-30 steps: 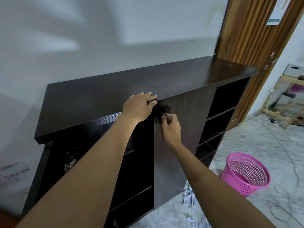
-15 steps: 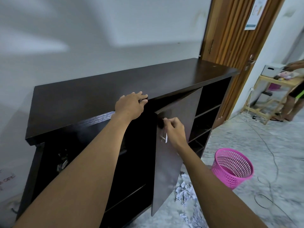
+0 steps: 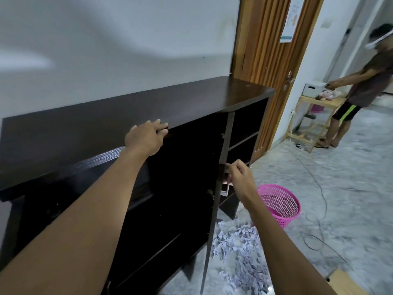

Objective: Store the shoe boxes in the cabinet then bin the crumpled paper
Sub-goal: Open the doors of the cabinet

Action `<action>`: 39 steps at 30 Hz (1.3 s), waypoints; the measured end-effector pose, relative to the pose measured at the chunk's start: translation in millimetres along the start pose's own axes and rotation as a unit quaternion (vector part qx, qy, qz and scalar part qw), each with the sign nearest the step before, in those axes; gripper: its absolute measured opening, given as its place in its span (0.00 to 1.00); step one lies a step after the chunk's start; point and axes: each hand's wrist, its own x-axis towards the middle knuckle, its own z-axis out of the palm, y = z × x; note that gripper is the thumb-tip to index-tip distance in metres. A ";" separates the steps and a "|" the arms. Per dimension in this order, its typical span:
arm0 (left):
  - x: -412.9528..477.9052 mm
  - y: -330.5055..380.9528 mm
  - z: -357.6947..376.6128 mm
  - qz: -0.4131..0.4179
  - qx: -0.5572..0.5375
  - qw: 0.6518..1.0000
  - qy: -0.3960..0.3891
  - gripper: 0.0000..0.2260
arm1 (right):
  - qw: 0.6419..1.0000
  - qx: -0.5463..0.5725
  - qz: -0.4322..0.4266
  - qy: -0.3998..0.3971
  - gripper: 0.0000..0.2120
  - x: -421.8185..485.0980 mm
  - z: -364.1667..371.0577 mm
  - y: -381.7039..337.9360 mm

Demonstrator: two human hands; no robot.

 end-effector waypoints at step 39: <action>110.1 126.2 81.7 0.140 0.070 0.988 0.017 0.25 | 0.799 -0.539 -0.119 0.240 0.20 88.5 -189.7 2.0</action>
